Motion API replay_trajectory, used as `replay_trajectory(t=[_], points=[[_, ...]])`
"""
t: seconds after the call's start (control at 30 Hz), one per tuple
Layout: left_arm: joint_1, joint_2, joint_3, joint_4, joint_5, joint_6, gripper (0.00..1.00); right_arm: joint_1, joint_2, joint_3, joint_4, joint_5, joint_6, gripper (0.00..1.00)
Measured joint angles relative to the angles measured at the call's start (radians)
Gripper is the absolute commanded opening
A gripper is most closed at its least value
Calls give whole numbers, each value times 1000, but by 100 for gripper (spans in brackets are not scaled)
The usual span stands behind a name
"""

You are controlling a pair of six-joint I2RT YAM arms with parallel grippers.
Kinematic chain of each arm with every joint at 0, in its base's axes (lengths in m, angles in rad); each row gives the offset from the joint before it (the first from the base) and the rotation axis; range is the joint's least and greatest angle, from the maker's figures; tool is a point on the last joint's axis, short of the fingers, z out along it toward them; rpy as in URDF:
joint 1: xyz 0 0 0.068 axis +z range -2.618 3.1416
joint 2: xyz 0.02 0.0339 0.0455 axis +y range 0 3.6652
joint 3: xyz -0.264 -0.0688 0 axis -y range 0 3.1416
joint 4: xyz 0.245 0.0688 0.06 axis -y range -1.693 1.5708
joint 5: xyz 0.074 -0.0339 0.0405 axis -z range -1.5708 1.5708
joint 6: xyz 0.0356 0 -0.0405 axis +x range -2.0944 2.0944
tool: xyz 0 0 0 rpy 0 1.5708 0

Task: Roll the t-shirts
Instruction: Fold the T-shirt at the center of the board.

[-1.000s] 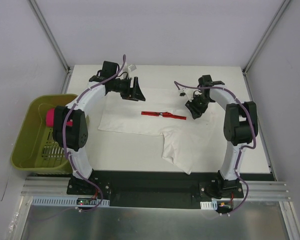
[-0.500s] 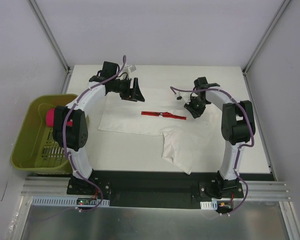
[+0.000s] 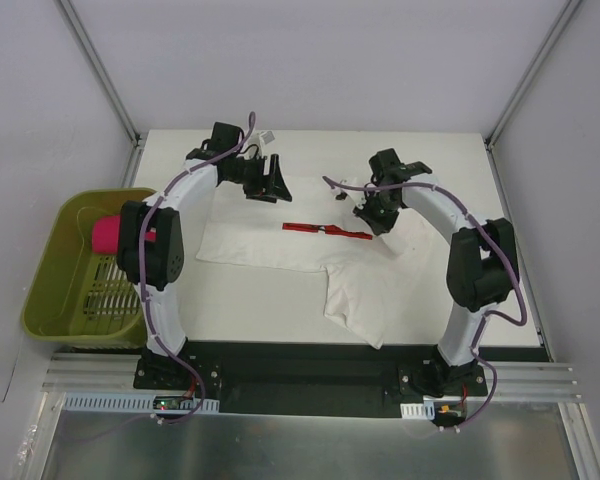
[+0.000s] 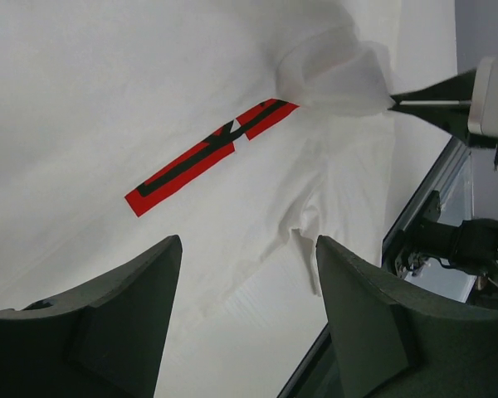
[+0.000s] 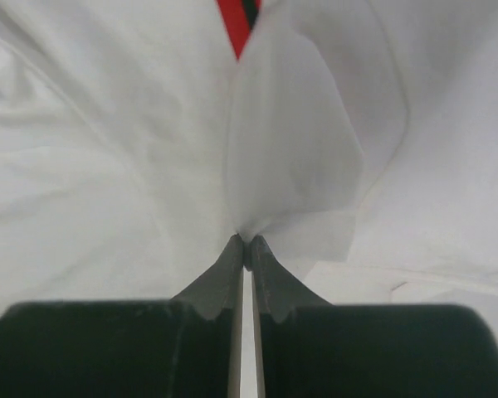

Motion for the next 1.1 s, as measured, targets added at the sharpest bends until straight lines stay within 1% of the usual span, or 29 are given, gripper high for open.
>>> replay_trajectory(t=[0.17,0.27,0.3,0.37,0.4,0.53,0.63,0.7,0.83,0.93,1.1], points=[[7,52,17,6,2,-31,66,84,0,17,-88,-8,82,8],[7,64,19,9,4,-50,66,111,0,16,-119,-10,113,14],[8,65,19,10,6,-56,66,113,1,16,-124,-11,121,19],[13,69,18,23,13,-84,66,112,6,16,-132,-14,135,24],[13,70,15,35,22,-98,66,111,12,17,-137,-20,144,30],[13,77,-6,71,54,-150,66,98,52,55,-190,-77,188,31],[10,97,-8,95,93,-177,65,58,80,118,-217,-161,258,31],[3,110,-8,111,123,-192,64,4,83,145,-214,-198,294,31],[-52,135,-13,134,159,-211,62,-113,93,172,-202,-202,333,31],[-128,157,-13,146,166,-224,60,-193,138,195,-201,-202,342,31],[-210,198,-18,170,164,-239,60,-266,197,165,-191,-190,337,30]])
